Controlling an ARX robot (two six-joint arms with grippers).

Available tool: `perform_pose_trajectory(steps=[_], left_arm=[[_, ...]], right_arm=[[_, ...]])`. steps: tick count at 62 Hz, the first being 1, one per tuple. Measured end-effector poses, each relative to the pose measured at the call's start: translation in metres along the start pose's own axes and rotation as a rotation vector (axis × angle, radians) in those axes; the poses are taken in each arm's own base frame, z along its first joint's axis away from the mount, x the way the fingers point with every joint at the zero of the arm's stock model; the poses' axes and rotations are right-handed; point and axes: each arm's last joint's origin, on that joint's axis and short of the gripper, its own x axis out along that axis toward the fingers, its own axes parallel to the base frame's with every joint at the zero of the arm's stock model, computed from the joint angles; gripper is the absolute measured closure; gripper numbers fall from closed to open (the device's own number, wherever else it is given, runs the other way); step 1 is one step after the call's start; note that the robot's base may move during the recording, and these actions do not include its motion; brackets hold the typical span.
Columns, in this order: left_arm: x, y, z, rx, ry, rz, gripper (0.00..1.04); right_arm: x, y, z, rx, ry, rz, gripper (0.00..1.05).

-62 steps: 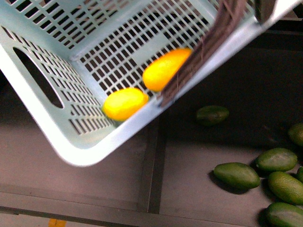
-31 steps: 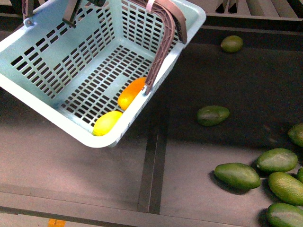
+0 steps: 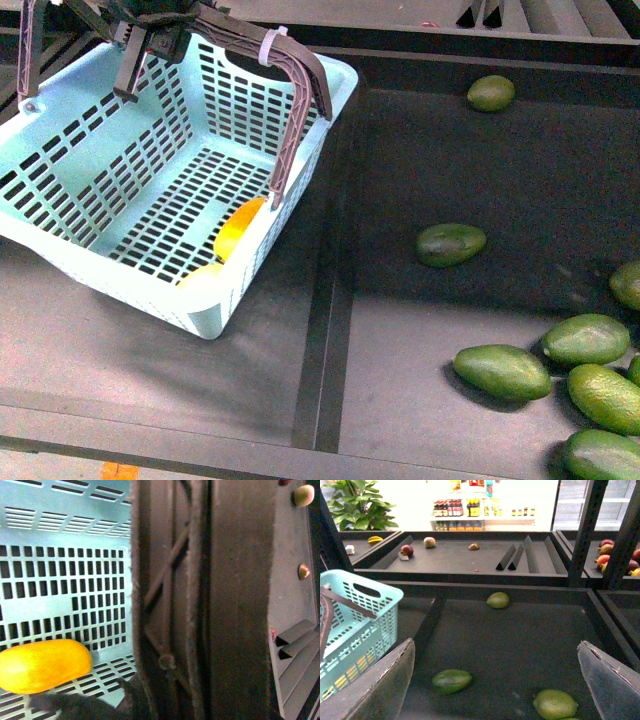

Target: Pick lemon and mango into basket

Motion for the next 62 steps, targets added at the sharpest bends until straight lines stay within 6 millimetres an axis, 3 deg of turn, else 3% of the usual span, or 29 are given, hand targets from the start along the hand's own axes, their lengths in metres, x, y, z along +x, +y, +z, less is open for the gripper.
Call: perform_pose_trajectory(steps=[4,21,32,37,43,46,50,57,62], left_arm=[[0.0,0.0,0.0,-0.003,0.005,0.003,0.87],[-0.004,-0.002,0.003,-0.046,-0.007,0.005,0.37],[-0.037,-0.005,0.017,-0.033,-0.055,-0.023,0.06],[-0.057,0.001,0.024,0.018,-0.069,-0.03,0.07],[-0.093,0.024,0.031,0.09,-0.085,-0.06,0.07],[-0.104,0.038,0.032,0.254,-0.077,-0.297,0.18],[-0.119,0.059,0.038,0.557,-0.219,-0.513,0.31],[-0.145,0.095,0.056,0.899,-0.466,-0.581,0.54],[-0.155,0.116,0.063,1.019,-0.519,-0.558,0.69]], right_arm=[[0.0,0.0,0.0,0.0,0.0,0.0,0.09],[0.0,0.0,0.0,0.0,0.0,0.0,0.09],[0.0,0.0,0.0,0.0,0.0,0.0,0.09],[0.0,0.0,0.0,0.0,0.0,0.0,0.09],[0.0,0.0,0.0,0.0,0.0,0.0,0.09],[0.0,0.0,0.0,0.0,0.0,0.0,0.09],[0.0,0.0,0.0,0.0,0.0,0.0,0.09],[0.0,0.0,0.0,0.0,0.0,0.0,0.09],[0.0,0.0,0.0,0.0,0.0,0.0,0.09]])
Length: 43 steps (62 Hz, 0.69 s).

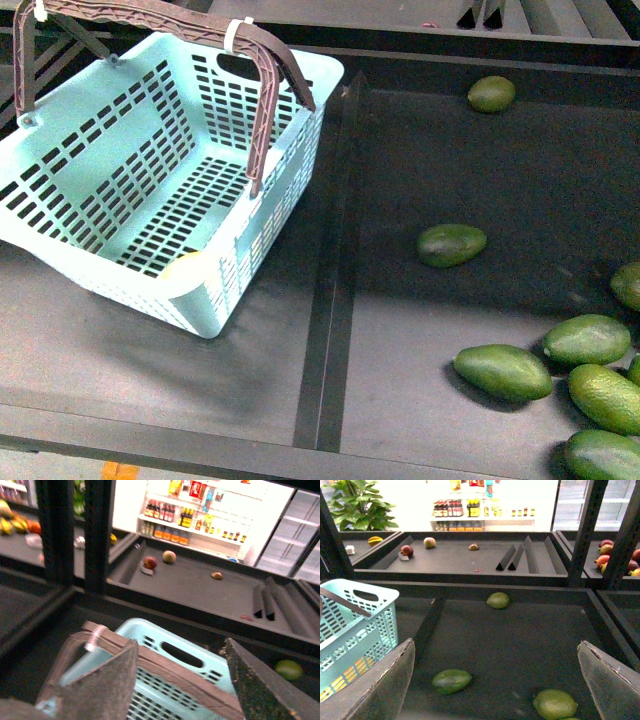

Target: Pick lemon and mango into basket

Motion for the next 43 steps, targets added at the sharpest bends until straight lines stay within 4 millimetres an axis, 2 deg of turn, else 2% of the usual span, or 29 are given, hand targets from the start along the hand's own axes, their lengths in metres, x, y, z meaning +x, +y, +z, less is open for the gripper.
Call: perform_pose_trajectory(steps=[10,22,30,37,43], left_arm=[[-0.039,0.018,-0.012,0.077,0.024,-0.004,1.02],[-0.077,0.033,-0.017,0.089,0.016,0.002,1.01],[-0.095,0.038,-0.02,0.092,0.021,-0.002,1.01],[-0.109,0.05,-0.029,0.093,0.022,0.001,1.01],[-0.118,0.051,-0.03,0.094,0.028,-0.001,1.01]], right_arm=[[0.0,0.0,0.0,0.0,0.0,0.0,0.09],[0.0,0.0,0.0,0.0,0.0,0.0,0.09],[0.0,0.0,0.0,0.0,0.0,0.0,0.09],[0.0,0.0,0.0,0.0,0.0,0.0,0.09],[0.0,0.0,0.0,0.0,0.0,0.0,0.09]])
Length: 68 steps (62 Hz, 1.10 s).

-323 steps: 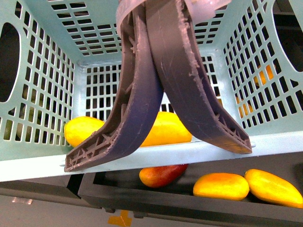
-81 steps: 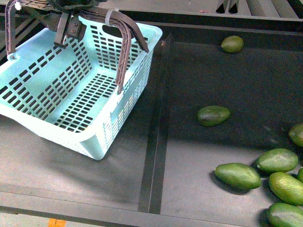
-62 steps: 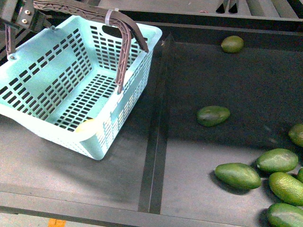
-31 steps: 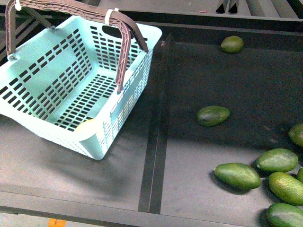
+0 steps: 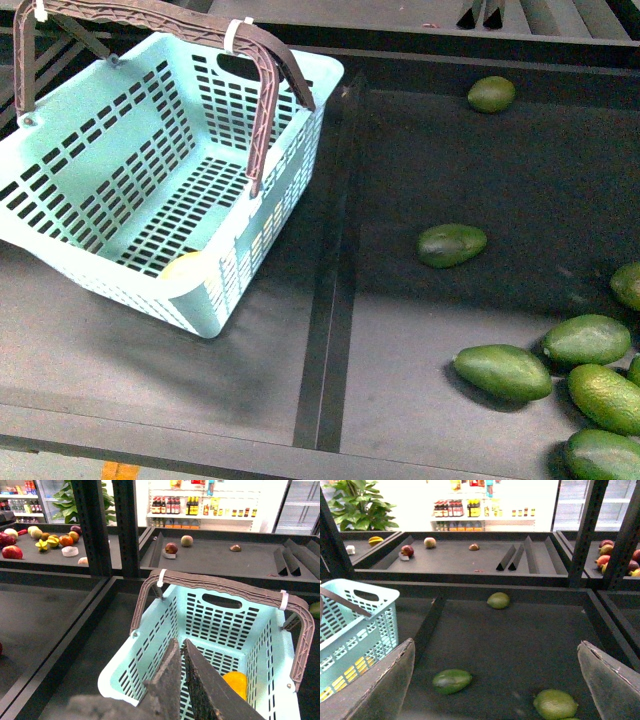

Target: Pick lemon and mango into basket

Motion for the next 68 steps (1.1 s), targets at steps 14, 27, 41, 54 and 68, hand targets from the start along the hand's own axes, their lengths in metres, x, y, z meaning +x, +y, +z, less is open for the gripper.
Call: perform_pose_trajectory(steps=[14,27,41,54,68], left_arm=[[-0.019,0.0,0.002,0.002,-0.007,0.0,1.01],[-0.031,0.0,0.006,0.002,-0.021,0.0,1.01],[-0.045,0.0,0.009,0.002,-0.032,0.0,1.01],[-0.052,0.0,0.009,0.002,-0.034,0.0,1.01],[-0.057,0.0,0.009,0.002,-0.034,0.0,1.01]], right_arm=[[0.0,0.0,0.0,0.0,0.0,0.0,0.09],[0.0,0.0,0.0,0.0,0.0,0.0,0.09],[0.0,0.0,0.0,0.0,0.0,0.0,0.09],[0.0,0.0,0.0,0.0,0.0,0.0,0.09],[0.0,0.0,0.0,0.0,0.0,0.0,0.09]])
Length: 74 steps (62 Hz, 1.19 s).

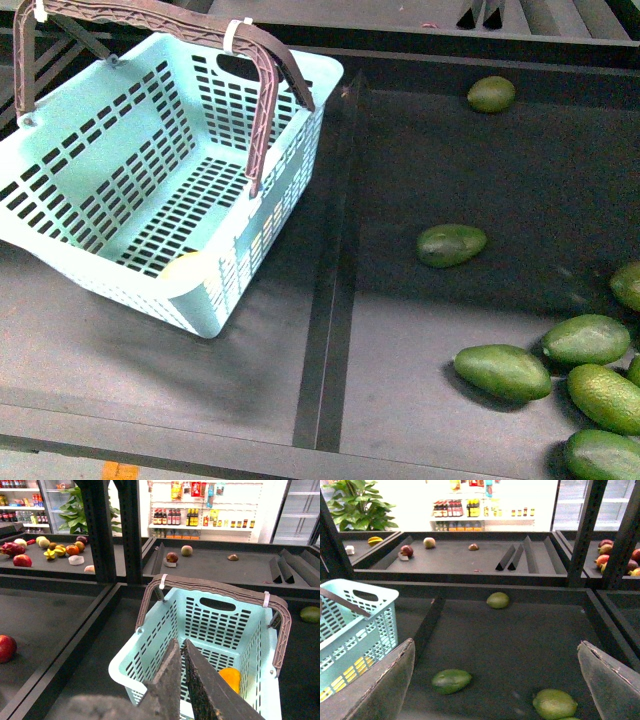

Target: Pick lemon and mango into basket

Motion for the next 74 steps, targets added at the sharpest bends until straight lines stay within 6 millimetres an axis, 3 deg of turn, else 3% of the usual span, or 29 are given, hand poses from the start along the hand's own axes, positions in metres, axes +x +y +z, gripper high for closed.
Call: perform_pose_trajectory(steps=[11,44,58,65,67,74], left_arm=[[-0.011,0.0,-0.003,0.0,0.01,0.0,1.01],[-0.012,0.0,-0.003,0.0,0.006,0.0,1.01],[-0.012,0.0,-0.003,0.0,0.006,0.0,0.34],[-0.012,0.0,-0.003,0.0,0.006,0.0,0.1],[-0.012,0.0,-0.003,0.001,0.006,0.0,0.06],[-0.012,0.0,-0.003,0.002,0.006,0.0,0.07]], right_arm=[[0.0,0.0,0.0,0.0,0.0,0.0,0.09],[0.0,0.0,0.0,0.0,0.0,0.0,0.09],[0.0,0.0,0.0,0.0,0.0,0.0,0.09],[0.0,0.0,0.0,0.0,0.0,0.0,0.09],[0.0,0.0,0.0,0.0,0.0,0.0,0.09],[0.0,0.0,0.0,0.0,0.0,0.0,0.09]])
